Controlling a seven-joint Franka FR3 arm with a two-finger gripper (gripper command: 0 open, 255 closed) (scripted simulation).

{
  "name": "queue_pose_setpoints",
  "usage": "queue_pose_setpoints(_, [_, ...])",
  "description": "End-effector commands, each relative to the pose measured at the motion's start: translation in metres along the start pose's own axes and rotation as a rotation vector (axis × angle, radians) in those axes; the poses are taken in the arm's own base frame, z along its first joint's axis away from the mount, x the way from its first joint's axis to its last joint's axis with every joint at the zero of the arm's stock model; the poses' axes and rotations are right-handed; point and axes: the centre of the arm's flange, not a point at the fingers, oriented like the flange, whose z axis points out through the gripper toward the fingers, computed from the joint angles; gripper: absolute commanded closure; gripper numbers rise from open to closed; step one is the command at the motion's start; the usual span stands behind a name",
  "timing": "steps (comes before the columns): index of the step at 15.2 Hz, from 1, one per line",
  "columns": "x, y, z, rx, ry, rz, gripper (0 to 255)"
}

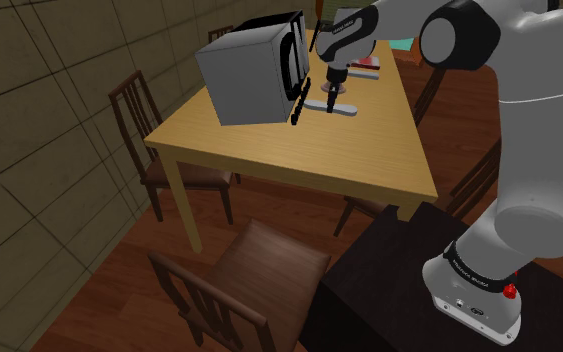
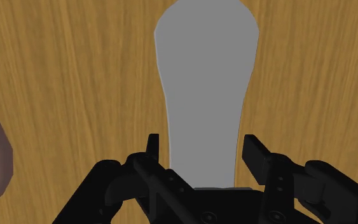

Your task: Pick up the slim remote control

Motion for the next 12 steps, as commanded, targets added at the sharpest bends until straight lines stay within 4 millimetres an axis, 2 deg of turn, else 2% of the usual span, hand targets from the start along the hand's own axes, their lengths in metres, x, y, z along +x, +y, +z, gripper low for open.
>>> queue_pose_setpoints(1, [0.000,0.000,0.001,0.001,-0.001,0.001,255])
queue_pose_setpoints(12, [0.000,0.001,-0.057,0.001,-0.001,0.001,255])
